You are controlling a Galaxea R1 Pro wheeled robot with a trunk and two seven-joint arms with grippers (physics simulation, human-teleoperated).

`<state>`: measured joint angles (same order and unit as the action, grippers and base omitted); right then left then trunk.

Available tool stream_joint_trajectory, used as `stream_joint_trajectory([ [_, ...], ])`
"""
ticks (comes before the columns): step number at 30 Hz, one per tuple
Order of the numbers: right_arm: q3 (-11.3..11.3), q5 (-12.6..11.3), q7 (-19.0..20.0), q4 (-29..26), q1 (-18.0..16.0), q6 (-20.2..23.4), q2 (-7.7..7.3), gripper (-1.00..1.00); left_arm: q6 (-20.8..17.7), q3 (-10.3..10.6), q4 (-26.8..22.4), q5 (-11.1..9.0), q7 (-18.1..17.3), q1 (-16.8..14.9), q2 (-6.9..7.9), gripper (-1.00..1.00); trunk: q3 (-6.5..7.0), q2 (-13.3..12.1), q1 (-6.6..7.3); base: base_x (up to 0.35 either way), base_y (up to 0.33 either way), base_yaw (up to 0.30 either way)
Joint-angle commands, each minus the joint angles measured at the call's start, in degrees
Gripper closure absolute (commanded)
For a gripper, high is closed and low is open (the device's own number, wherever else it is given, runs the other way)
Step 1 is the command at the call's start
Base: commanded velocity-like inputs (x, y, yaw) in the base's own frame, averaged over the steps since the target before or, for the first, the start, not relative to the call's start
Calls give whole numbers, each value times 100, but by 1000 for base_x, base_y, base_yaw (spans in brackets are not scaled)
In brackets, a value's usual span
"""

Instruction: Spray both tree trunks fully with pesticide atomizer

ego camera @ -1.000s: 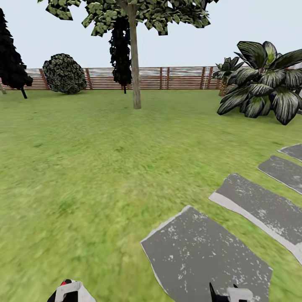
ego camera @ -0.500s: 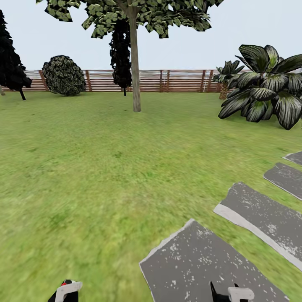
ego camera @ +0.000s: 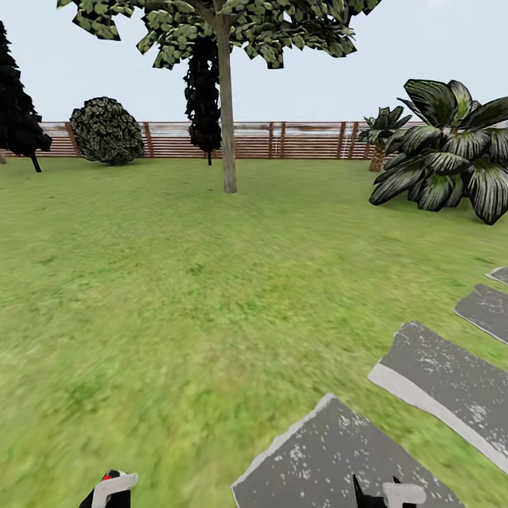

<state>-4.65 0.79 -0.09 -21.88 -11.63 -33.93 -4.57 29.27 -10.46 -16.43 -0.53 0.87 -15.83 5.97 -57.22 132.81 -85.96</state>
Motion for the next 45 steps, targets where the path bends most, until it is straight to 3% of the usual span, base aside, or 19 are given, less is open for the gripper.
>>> stream_joint_trajectory([
  [1,0,0,0,0,1,0,0,-100,0,0,-1,0,0,0,0,100,0,0,0,338,0,0],
  [45,8,-6,-9,1,0,-4,-9,-100,0,0,-9,-2,1,1,-8,100,0,0,0,338,0,0],
])
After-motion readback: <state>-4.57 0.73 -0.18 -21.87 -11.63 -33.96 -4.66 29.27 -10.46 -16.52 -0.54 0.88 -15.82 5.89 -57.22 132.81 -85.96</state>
